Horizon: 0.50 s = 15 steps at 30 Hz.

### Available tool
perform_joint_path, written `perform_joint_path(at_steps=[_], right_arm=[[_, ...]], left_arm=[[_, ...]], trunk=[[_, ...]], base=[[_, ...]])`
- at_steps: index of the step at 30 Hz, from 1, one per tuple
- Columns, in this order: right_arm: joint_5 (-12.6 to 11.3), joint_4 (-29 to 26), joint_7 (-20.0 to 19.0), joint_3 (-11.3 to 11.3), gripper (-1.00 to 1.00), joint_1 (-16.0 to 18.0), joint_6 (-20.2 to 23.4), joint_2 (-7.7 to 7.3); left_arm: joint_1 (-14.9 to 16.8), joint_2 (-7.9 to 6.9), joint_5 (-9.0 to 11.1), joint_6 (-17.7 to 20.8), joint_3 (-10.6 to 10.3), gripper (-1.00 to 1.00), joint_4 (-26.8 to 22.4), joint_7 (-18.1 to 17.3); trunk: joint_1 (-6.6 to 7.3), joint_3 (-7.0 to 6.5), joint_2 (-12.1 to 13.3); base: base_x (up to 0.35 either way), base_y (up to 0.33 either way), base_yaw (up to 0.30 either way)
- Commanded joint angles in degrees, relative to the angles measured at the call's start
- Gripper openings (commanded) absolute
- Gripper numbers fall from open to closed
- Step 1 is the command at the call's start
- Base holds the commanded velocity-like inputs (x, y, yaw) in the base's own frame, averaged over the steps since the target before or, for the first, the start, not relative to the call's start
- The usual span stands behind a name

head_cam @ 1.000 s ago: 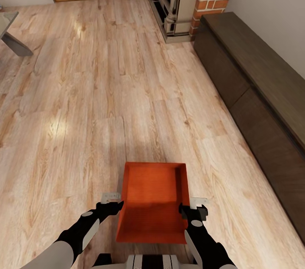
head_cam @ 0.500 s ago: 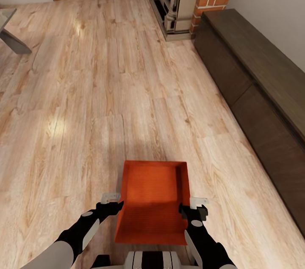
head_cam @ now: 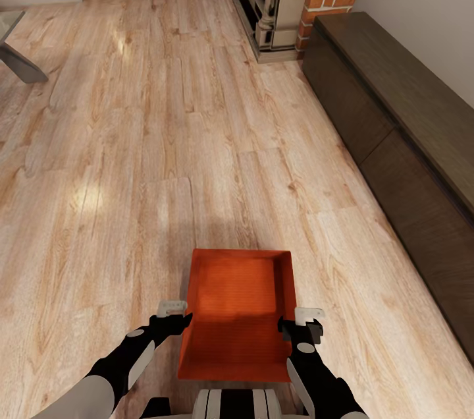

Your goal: Move the two storage containers from the living room to the garage. In the garage, place one container on the floor and stack the other container on top of it (either order is fine).

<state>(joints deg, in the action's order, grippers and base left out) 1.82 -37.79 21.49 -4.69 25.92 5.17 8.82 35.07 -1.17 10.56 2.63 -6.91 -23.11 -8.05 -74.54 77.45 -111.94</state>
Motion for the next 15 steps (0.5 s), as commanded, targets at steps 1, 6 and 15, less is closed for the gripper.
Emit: perform_joint_path(at_steps=[1, 6, 15], right_arm=[[0.2, -0.1, 0.4, -0.2, 1.0, 0.0, 0.5, -0.03], [0.2, -0.1, 0.4, -0.2, 1.0, 0.0, 0.5, -0.03], [0.2, 0.0, 0.4, -0.2, 1.0, 0.0, 0.5, -0.02]], left_arm=[[0.0, -0.06, 0.6, 0.2, -0.3, 1.0, -0.1, 0.0], [0.0, -0.06, 0.7, 0.1, -0.3, 1.0, -0.1, -0.1], [0.0, -0.06, 0.6, 0.1, -0.3, 1.0, 0.0, -0.1]], trunk=[[0.0, 0.03, 0.0], [0.0, 0.03, 0.0], [0.0, 0.03, 0.0]], base=[[0.0, 0.0, 0.0], [0.0, 0.0, 0.0], [-0.135, 0.0, 0.0]])
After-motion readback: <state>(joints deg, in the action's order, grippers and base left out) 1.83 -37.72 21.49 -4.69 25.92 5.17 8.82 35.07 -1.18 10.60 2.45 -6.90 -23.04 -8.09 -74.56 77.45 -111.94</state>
